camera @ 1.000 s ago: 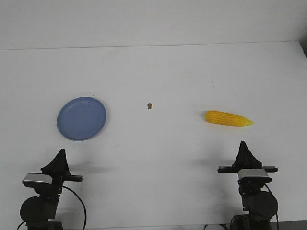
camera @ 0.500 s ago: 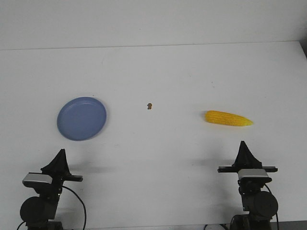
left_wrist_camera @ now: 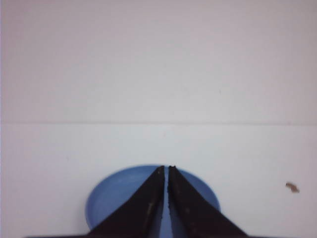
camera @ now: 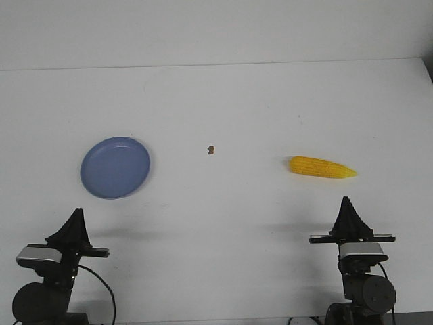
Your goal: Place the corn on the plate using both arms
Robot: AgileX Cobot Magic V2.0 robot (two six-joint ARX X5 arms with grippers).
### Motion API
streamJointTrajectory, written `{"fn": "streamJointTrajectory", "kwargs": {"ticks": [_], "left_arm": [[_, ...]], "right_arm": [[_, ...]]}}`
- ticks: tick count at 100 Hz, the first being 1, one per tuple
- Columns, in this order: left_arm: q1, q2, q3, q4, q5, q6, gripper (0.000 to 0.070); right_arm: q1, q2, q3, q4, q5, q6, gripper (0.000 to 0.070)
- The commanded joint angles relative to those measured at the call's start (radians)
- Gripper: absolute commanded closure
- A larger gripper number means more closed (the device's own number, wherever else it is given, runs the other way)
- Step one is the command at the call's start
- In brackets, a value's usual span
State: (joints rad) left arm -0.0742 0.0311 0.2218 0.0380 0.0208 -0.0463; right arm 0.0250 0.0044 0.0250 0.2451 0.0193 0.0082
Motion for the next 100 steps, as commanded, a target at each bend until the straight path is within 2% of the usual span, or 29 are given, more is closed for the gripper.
{"fn": "streamJointTrajectory", "kwargs": {"ticks": [1,10,28,50,67,77,100], "left_arm": [[0.000,0.030,0.060,-0.044,-0.014,-0.034,0.0688],[0.000,0.097,0.158,-0.122,-0.042,-0.062,0.0688],[0.000,0.292,0.383,-0.270,-0.056,-0.061,0.0688],[0.000,0.538,0.624,-0.423,-0.056,-0.043,0.0688],[0.000,0.663,0.725,-0.518,-0.055,-0.033,0.0688],[0.000,0.695,0.733,-0.526,-0.054,-0.034,0.0688],[0.000,0.692,0.733,-0.531,-0.054,-0.035,0.0688]], "right_arm": [[0.000,-0.003,0.042,-0.009,-0.029,0.015,0.0693],[0.000,-0.001,0.109,-0.093,-0.044,0.016,0.0693],[0.000,0.061,0.294,-0.338,-0.037,0.017,0.0693],[0.000,0.242,0.535,-0.622,-0.038,0.016,0.0693],[0.000,0.390,0.682,-0.820,-0.049,0.016,0.0693],[0.001,0.446,0.734,-0.875,-0.050,0.017,0.0693],[0.001,0.461,0.743,-0.867,-0.048,0.019,0.0693]]}}
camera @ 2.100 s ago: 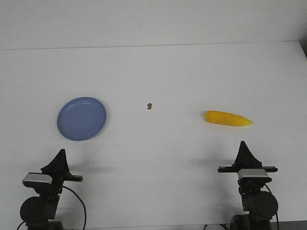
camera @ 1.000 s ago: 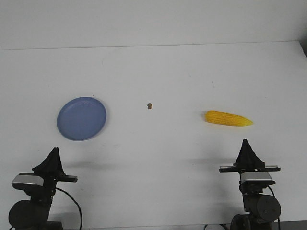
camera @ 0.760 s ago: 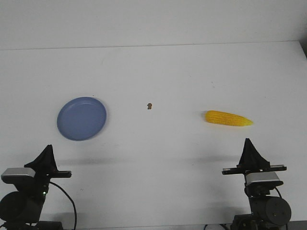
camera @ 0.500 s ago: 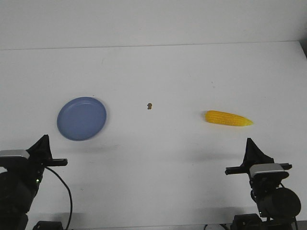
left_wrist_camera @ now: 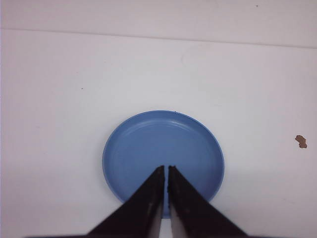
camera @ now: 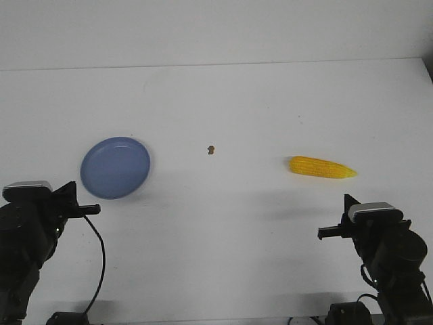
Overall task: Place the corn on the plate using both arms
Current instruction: 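Reach the left gripper forward to the near rim of the blue plate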
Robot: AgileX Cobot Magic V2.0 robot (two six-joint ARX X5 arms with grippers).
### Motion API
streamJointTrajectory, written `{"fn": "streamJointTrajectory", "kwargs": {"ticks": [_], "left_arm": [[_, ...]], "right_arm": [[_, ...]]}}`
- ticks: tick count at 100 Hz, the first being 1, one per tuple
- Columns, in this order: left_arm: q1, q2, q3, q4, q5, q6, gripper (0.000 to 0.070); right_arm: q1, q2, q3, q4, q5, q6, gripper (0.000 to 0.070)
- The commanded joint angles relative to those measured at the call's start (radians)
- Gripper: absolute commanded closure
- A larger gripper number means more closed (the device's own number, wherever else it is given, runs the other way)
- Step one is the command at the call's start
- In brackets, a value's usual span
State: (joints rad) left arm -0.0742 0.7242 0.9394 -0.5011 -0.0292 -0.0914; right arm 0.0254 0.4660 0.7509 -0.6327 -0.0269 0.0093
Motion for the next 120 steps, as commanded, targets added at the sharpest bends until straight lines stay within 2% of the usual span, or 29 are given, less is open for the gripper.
{"fn": "streamJointTrajectory", "kwargs": {"ticks": [1,17,21,26,31,37,42,47,51,68,80,92,120], "left_arm": [[0.000,-0.002,0.016,0.009,-0.004,0.010,0.0688],[0.000,-0.011,0.016,0.004,-0.004,0.008,0.0665],[0.000,-0.011,0.016,0.002,-0.004,0.007,0.0614],[0.000,-0.011,0.016,0.001,-0.004,0.004,0.0511],[0.000,-0.011,0.016,0.001,-0.005,-0.003,0.0399],[0.000,-0.011,0.016,0.001,-0.005,-0.004,0.0297],[0.000,-0.011,0.016,0.001,-0.005,-0.004,0.0272],[0.000,-0.011,0.016,0.001,-0.004,-0.004,0.0272],[0.000,-0.011,0.016,0.000,-0.005,-0.004,0.0272],[0.002,0.003,0.016,0.021,-0.006,-0.026,0.0263],[0.024,0.068,0.025,0.063,-0.006,-0.043,0.0188],[0.081,0.201,0.074,0.059,-0.003,-0.086,0.0189],[0.201,0.559,0.233,0.056,0.077,-0.112,0.0197]], "right_arm": [[0.001,-0.001,0.018,0.011,-0.002,0.018,0.0693],[0.001,-0.002,0.018,0.010,-0.003,0.018,0.0688],[0.001,-0.001,0.018,0.010,-0.003,0.018,0.0682],[0.001,-0.001,0.018,0.010,-0.003,0.018,0.0663],[0.001,-0.001,0.018,0.010,-0.002,0.017,0.0590],[0.001,-0.001,0.018,0.010,-0.003,0.018,0.0455],[0.001,-0.001,0.018,0.010,-0.003,0.018,0.0336],[0.001,-0.001,0.018,0.010,-0.002,0.018,0.0262],[0.001,-0.001,0.018,0.010,-0.002,0.018,0.0230],[0.001,-0.001,0.018,0.011,0.000,0.017,0.0226],[0.001,-0.001,0.018,0.011,0.000,0.017,0.0226],[0.001,-0.001,0.018,0.011,0.000,0.018,0.0226],[0.001,-0.001,0.018,0.011,0.000,0.018,0.0226]]}}
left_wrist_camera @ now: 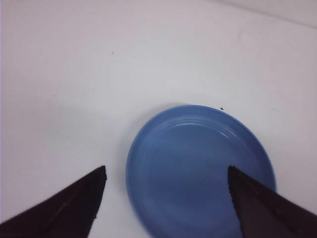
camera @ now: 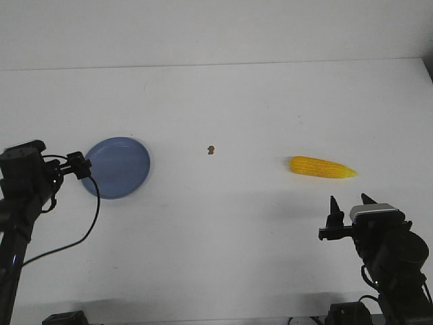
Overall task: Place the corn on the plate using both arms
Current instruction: 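Reach the left gripper forward to the near rim of the blue plate, then push the blue plate with the left gripper toward the table center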
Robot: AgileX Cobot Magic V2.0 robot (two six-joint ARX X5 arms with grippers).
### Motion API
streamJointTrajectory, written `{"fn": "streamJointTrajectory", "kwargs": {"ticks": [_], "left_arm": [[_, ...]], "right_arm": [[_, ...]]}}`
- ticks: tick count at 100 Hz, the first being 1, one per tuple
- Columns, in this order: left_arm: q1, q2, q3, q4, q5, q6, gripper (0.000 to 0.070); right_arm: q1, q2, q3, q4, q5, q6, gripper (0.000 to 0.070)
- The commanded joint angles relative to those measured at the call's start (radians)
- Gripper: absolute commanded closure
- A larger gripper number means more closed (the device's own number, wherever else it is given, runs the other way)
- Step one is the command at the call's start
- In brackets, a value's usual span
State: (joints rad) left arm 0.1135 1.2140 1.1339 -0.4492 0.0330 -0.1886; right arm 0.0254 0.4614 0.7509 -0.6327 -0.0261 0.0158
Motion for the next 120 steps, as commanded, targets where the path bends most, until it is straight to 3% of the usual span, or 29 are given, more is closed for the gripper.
{"fn": "streamJointTrajectory", "kwargs": {"ticks": [1,50,120], "left_arm": [[0.016,0.080,0.043,0.004,0.018,-0.015,0.0197],[0.080,0.433,0.107,0.033,0.039,-0.014,0.0197],[0.081,0.570,0.107,0.042,0.055,-0.017,0.0197]], "right_arm": [[0.001,0.003,0.018,0.011,-0.001,0.011,0.0226],[0.001,0.003,0.018,0.011,0.000,0.015,0.0226],[0.001,0.003,0.018,0.011,-0.001,0.022,0.0226]]}}
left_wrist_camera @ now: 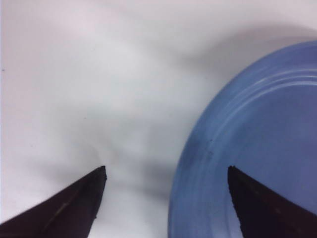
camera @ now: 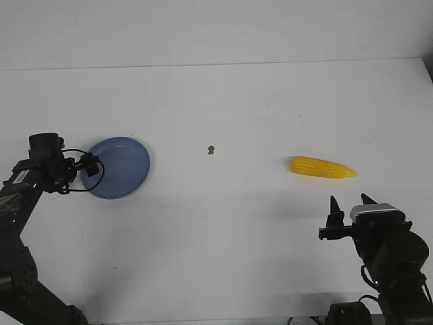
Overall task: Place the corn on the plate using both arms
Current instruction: 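Push the blue plate with the left gripper toward the table center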
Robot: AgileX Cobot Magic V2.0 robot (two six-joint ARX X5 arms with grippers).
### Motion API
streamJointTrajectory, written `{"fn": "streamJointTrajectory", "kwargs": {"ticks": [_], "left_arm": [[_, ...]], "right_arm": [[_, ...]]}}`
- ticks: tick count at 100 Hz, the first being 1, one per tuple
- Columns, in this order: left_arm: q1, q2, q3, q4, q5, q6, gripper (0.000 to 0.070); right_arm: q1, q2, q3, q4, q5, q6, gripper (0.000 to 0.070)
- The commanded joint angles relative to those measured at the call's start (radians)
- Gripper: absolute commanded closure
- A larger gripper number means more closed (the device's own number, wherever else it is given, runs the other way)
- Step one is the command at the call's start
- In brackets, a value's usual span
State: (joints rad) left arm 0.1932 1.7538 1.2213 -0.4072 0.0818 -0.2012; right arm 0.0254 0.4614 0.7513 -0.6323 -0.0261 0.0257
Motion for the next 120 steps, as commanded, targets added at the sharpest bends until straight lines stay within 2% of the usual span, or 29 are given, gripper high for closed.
{"fn": "streamJointTrajectory", "kwargs": {"ticks": [1,27,32,46,64,79,105,120], "left_arm": [[0.002,0.031,0.019,0.000,0.006,-0.005,0.0197],[0.001,0.041,0.019,0.002,0.016,-0.006,0.0205],[0.001,0.041,0.019,0.001,0.020,-0.006,0.0225],[0.000,0.042,0.019,0.000,0.035,0.000,0.0468],[0.000,0.042,0.019,-0.002,0.073,0.009,0.0697],[0.003,0.040,0.019,0.006,0.152,0.009,0.0695],[-0.001,-0.024,0.019,0.007,0.390,0.009,0.0695],[-0.027,-0.093,0.019,-0.010,0.457,0.009,0.0695]], "right_arm": [[0.001,0.003,0.017,0.010,-0.001,0.012,0.0226],[0.001,0.003,0.017,0.011,-0.001,0.012,0.0226],[0.001,0.003,0.017,0.011,-0.001,0.012,0.0226],[0.001,0.003,0.017,0.011,-0.001,0.012,0.0226],[0.001,0.003,0.017,0.011,-0.001,0.012,0.0226],[0.001,0.003,0.017,0.011,-0.001,0.012,0.0226],[0.001,0.003,0.017,0.011,-0.001,0.012,0.0226],[0.001,0.003,0.017,0.011,-0.001,0.012,0.0226]]}}
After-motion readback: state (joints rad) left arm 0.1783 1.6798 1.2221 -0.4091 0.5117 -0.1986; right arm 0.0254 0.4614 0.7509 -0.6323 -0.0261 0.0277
